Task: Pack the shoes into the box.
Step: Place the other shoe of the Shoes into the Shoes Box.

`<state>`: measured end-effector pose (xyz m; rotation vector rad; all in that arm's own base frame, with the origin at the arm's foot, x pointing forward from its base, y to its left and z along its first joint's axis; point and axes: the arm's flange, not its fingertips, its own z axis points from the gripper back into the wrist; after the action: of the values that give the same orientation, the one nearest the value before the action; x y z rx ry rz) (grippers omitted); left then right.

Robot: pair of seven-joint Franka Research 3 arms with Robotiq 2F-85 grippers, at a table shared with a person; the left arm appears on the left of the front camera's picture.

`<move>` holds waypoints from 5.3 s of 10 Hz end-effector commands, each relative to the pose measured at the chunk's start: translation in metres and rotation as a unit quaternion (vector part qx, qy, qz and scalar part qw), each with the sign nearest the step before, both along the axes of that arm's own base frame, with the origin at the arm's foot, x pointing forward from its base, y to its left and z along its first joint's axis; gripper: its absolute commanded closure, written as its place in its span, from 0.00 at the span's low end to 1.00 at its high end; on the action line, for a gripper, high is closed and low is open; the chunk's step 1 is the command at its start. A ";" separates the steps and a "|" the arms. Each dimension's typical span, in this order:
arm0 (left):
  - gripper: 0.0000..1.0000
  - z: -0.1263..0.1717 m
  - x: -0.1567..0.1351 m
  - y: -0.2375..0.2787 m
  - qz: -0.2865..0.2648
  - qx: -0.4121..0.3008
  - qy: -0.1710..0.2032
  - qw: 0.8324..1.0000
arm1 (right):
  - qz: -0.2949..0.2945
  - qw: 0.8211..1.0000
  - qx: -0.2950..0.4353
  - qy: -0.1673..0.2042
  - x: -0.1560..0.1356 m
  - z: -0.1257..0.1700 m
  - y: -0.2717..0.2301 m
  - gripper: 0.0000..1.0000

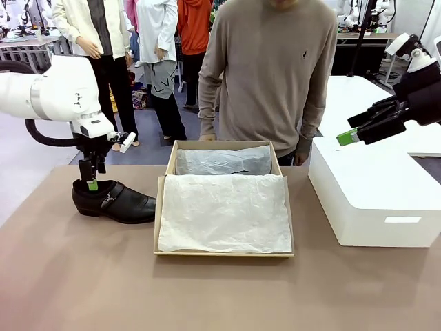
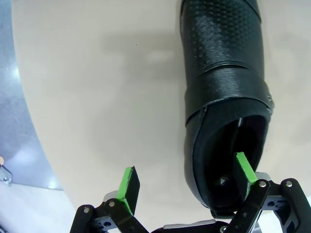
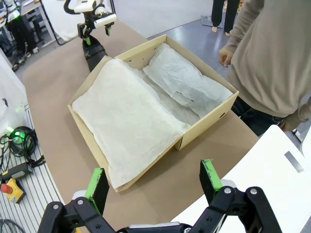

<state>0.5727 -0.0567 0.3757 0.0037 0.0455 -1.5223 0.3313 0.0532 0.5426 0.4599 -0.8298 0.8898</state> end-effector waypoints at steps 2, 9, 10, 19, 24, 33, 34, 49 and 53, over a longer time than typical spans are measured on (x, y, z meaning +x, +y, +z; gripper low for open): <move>0.00 -0.009 0.005 0.005 0.004 0.008 -0.008 1.000 | 0.009 1.000 0.005 -0.006 0.003 -0.001 0.000 0.00; 0.00 -0.037 0.008 0.003 -0.009 0.007 0.017 1.000 | 0.009 1.000 0.005 -0.006 0.003 -0.001 0.000 0.00; 0.00 -0.040 0.008 0.003 -0.010 0.007 0.019 1.000 | 0.009 1.000 0.005 -0.006 0.003 -0.001 0.000 0.00; 1.00 -0.041 0.007 0.004 -0.038 -0.001 0.020 0.999 | 0.009 1.000 0.005 -0.006 0.003 -0.001 0.000 0.00; 1.00 -0.035 0.006 0.006 -0.042 0.014 0.016 0.999 | 0.009 1.000 0.005 -0.006 0.003 -0.001 0.000 0.00; 1.00 0.094 0.028 0.056 0.157 0.042 0.007 0.987 | 0.009 1.000 0.005 -0.006 0.003 -0.001 0.000 0.00; 1.00 0.110 0.030 0.059 0.208 0.033 0.002 0.978 | 0.009 1.000 0.005 -0.006 0.003 -0.001 0.000 0.00; 1.00 0.161 0.019 0.023 0.469 0.056 -0.004 0.881 | 0.009 1.000 0.005 -0.006 0.003 -0.001 0.000 0.00; 1.00 0.177 0.024 -0.034 0.613 0.027 0.039 0.788 | 0.009 1.000 0.005 -0.006 0.003 -0.001 0.000 0.00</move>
<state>0.5859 -0.0767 0.5416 0.0131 0.1666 -0.2555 0.3314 0.0531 0.5424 0.4596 -0.8292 0.8894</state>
